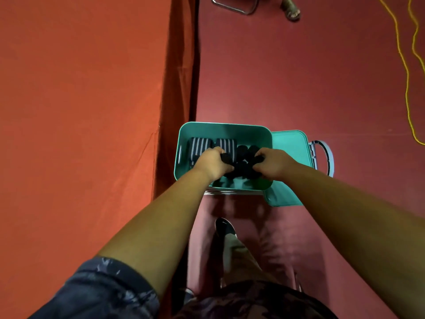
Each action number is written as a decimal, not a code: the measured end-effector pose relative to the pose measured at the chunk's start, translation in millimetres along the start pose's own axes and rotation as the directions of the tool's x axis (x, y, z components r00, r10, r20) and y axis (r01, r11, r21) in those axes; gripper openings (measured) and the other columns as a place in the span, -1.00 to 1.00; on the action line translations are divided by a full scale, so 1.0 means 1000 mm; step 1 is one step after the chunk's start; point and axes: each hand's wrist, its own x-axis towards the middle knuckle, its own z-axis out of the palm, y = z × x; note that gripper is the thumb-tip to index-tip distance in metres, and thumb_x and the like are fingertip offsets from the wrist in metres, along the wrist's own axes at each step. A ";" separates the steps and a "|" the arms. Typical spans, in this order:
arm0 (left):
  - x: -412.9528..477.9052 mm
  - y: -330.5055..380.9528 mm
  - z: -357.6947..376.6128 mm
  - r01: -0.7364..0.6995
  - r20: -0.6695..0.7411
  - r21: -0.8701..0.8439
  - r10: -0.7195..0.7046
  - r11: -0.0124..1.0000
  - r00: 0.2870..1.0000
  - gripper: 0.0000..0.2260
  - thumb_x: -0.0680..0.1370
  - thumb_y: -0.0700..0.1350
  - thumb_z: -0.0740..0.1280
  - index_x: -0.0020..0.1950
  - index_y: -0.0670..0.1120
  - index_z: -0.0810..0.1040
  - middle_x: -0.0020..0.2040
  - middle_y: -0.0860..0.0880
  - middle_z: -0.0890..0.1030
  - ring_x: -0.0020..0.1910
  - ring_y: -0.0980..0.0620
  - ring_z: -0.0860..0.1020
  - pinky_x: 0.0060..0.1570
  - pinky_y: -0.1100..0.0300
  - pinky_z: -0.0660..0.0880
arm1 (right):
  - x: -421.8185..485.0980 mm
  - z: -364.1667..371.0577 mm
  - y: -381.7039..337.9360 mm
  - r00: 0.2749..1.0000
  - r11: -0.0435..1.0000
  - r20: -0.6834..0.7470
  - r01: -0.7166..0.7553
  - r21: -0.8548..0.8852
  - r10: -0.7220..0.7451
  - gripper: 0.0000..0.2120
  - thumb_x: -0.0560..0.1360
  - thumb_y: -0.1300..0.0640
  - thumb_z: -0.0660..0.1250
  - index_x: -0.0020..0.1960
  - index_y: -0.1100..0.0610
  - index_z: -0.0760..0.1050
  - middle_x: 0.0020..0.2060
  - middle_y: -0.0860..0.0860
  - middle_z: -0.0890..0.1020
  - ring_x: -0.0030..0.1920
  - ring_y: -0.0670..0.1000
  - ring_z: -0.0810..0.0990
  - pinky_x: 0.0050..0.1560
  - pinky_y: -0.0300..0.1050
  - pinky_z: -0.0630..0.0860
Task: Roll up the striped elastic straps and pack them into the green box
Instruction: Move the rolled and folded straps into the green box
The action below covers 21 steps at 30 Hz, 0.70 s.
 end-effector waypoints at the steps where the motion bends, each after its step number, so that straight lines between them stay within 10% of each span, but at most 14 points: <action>1: 0.004 0.001 0.008 0.010 0.016 0.014 -0.010 1.000 1.000 -0.63 0.47 -0.07 0.65 0.19 -0.06 0.60 0.15 -0.12 0.66 -0.03 -0.08 0.64 -0.12 0.15 0.53 | 0.003 0.001 0.004 1.000 0.999 0.003 0.002 -0.054 -0.002 -0.68 0.54 0.10 0.45 0.28 0.06 0.59 0.07 0.15 0.70 -0.01 0.17 0.69 0.05 0.02 0.64; 4: 0.017 0.000 0.029 0.048 0.064 0.069 -0.052 0.996 0.997 -0.54 0.49 -0.06 0.60 0.34 -0.12 0.59 0.21 -0.13 0.65 0.12 -0.14 0.66 0.10 0.05 0.60 | 0.012 0.004 0.013 1.000 0.990 0.029 0.003 -0.138 0.001 -0.62 0.54 0.06 0.48 0.34 0.08 0.59 0.14 0.18 0.68 0.03 0.18 0.67 0.14 0.06 0.64; 13: 0.047 -0.009 0.067 0.116 0.151 0.179 -0.144 0.977 0.978 -0.71 0.52 -0.10 0.53 0.20 -0.10 0.59 0.03 -0.08 0.61 0.00 -0.11 0.59 -0.05 0.13 0.48 | 0.037 0.029 0.015 0.982 0.943 0.189 0.074 -0.325 -0.012 -0.75 0.49 0.19 0.46 0.15 0.21 0.67 -0.04 0.18 0.75 -0.05 0.20 0.75 0.07 0.09 0.72; 21: 0.071 -0.027 0.091 0.116 0.235 0.305 -0.193 0.945 0.953 -0.50 0.51 0.03 0.58 0.39 -0.11 0.60 0.25 -0.15 0.67 0.06 -0.13 0.62 -0.02 0.13 0.50 | 0.065 0.061 0.020 0.978 0.907 0.197 0.019 -0.420 0.071 -0.60 0.52 0.16 0.42 0.35 0.08 0.62 0.23 0.15 0.68 0.24 0.22 0.67 0.17 0.05 0.63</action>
